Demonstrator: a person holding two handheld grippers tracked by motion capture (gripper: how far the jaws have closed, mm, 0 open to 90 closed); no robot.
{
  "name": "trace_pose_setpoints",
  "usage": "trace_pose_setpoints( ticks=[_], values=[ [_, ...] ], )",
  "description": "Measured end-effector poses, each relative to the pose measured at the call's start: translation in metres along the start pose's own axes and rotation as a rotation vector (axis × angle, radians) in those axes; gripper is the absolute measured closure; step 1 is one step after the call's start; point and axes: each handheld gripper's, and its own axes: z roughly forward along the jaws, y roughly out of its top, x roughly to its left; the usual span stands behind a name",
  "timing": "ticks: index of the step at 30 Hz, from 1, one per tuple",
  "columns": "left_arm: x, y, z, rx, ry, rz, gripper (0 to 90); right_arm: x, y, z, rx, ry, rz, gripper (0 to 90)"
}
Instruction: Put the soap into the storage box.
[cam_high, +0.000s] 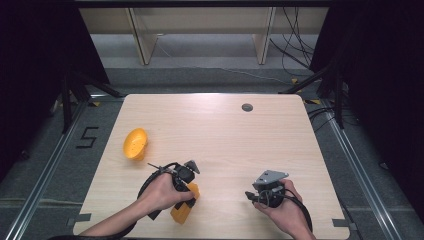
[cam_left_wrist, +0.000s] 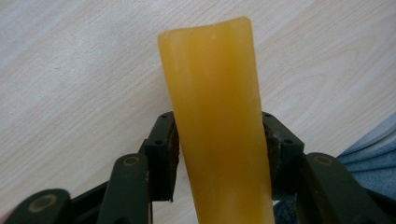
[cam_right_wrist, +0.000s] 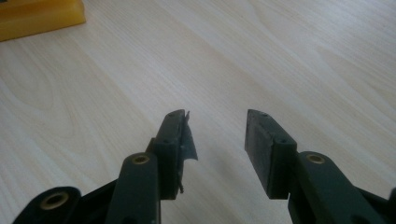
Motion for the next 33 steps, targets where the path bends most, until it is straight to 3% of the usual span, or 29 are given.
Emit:
trace_pose_setpoints(
  ticks=[2,3,4,14,15,23,27,33],
  values=[
    [0.001,0.000,-0.001,0.004,0.005,0.007,56.4,0.001,-0.001,0.002,-0.021,-0.002,0.008,58.6],
    [0.001,0.000,-0.001,0.006,0.004,0.009,56.7,0.000,0.000,0.000,0.001,0.001,0.000,58.5],
    [0.001,0.000,-0.001,0.007,0.003,0.010,56.9,0.000,0.000,0.002,-0.018,0.000,0.005,58.5],
    [0.001,0.000,-0.002,0.017,0.006,0.031,59.3,0.000,0.000,0.000,-0.002,0.002,-0.005,58.2],
    [0.001,0.000,-0.002,0.017,0.007,0.030,59.5,0.000,-0.001,0.002,-0.020,0.000,0.001,58.2],
    [0.002,0.001,-0.004,0.021,0.020,0.044,60.3,0.001,-0.001,0.001,-0.011,0.006,0.014,58.0],
    [0.003,0.001,-0.008,0.000,0.007,0.017,60.3,0.001,-0.001,0.001,-0.004,0.008,0.010,58.0],
    [0.005,-0.001,-0.015,0.002,-0.001,0.020,60.4,0.001,-0.001,0.001,-0.011,0.006,0.013,57.8]
  ],
)
